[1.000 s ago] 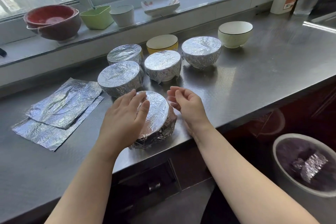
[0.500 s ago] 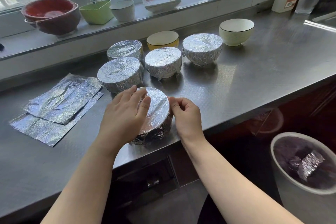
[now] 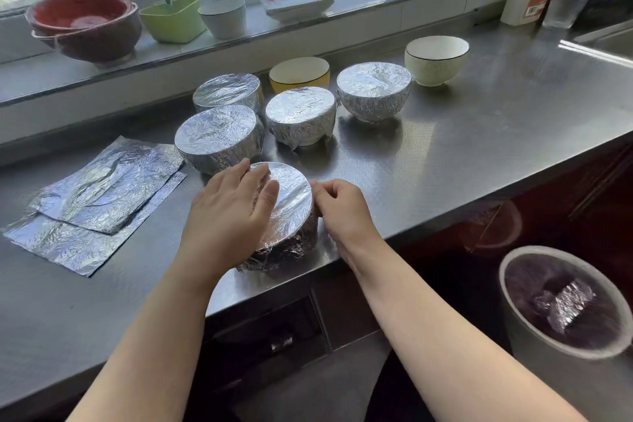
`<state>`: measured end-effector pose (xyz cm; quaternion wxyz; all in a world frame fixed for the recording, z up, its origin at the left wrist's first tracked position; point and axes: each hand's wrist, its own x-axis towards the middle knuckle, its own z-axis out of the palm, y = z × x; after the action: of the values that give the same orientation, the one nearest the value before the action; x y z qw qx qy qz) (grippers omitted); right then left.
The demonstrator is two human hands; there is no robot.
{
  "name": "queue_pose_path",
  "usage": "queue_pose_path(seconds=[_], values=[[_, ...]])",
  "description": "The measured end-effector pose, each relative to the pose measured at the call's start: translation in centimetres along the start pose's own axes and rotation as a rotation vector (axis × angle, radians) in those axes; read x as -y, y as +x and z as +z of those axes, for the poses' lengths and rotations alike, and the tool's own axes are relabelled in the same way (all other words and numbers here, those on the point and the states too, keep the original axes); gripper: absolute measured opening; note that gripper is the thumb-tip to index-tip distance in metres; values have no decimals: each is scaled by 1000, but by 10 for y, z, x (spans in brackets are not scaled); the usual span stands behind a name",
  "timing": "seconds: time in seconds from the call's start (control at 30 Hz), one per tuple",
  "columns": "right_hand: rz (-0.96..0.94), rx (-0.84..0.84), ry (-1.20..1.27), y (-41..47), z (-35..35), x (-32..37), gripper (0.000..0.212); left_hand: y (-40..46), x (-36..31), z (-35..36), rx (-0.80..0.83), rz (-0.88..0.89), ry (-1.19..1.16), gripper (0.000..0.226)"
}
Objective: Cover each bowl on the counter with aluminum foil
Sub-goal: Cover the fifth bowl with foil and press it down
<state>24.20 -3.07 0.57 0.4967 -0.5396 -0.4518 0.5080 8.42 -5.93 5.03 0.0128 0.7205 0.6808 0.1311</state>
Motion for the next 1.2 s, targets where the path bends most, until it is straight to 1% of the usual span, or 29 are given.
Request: queue_pose_path(seconds=[0.13, 0.3, 0.67, 1.0, 1.13, 1.2], values=[[-15, 11, -128, -2, 0, 2, 25, 0, 0, 1, 1, 1, 3, 86], [-34, 24, -212, -4, -4, 10, 28, 0, 1, 0, 9, -3, 4, 85], [-33, 85, -384, -2, -3, 18, 18, 1, 1, 2, 6, -1, 9, 85], [-3, 87, -364, -1, -2, 16, 10, 0, 0, 1, 25, -9, 16, 77], [-6, 84, -372, 0, -1, 10, 11, 1, 1, 1, 24, -6, 18, 84], [-28, 93, -412, -1, -1, 6, 8, 0, 1, 1, 26, -5, 20, 85]])
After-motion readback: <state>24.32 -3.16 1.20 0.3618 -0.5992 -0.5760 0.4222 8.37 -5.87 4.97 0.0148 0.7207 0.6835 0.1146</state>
